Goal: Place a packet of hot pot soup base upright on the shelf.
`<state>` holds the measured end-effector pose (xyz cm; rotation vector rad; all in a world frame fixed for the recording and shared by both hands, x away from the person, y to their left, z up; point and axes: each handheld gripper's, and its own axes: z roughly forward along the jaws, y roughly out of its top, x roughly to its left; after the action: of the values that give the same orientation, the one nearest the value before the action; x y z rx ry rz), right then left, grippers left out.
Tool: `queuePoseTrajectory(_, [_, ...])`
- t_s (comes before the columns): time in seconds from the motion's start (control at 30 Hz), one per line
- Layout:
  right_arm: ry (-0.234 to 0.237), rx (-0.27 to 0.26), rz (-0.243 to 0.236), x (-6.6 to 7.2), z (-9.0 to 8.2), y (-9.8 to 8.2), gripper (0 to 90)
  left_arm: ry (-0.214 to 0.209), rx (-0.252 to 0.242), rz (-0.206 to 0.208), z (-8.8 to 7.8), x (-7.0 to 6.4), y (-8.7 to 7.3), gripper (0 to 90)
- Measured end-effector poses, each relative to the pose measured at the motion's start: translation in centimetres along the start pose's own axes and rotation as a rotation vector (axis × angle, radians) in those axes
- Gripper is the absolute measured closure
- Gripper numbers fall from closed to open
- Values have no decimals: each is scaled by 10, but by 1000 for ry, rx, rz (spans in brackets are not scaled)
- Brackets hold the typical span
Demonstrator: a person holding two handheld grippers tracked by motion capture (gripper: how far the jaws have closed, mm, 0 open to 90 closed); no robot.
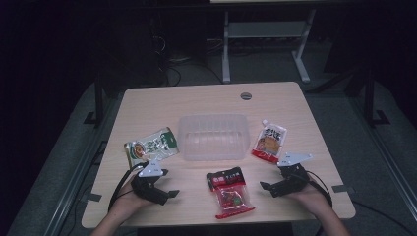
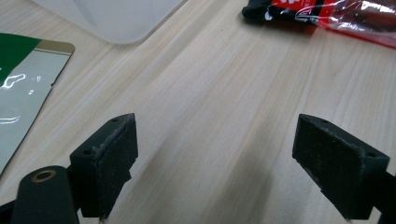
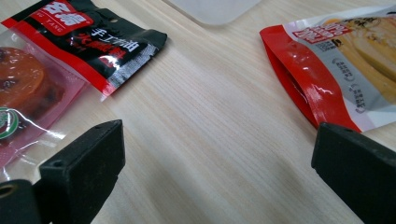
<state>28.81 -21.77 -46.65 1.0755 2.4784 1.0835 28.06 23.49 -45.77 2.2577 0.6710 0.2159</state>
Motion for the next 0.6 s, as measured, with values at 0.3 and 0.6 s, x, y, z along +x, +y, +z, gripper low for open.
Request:
queuePoseTrajectory(0.3, [31,24,-72,9,-11,0,337,-11,13,-17,-1,0,0,151])
queuePoseTrajectory(0.6, [187,63,-114,25,-13,5,863,-32,-9,-46,-5,0,2,154])
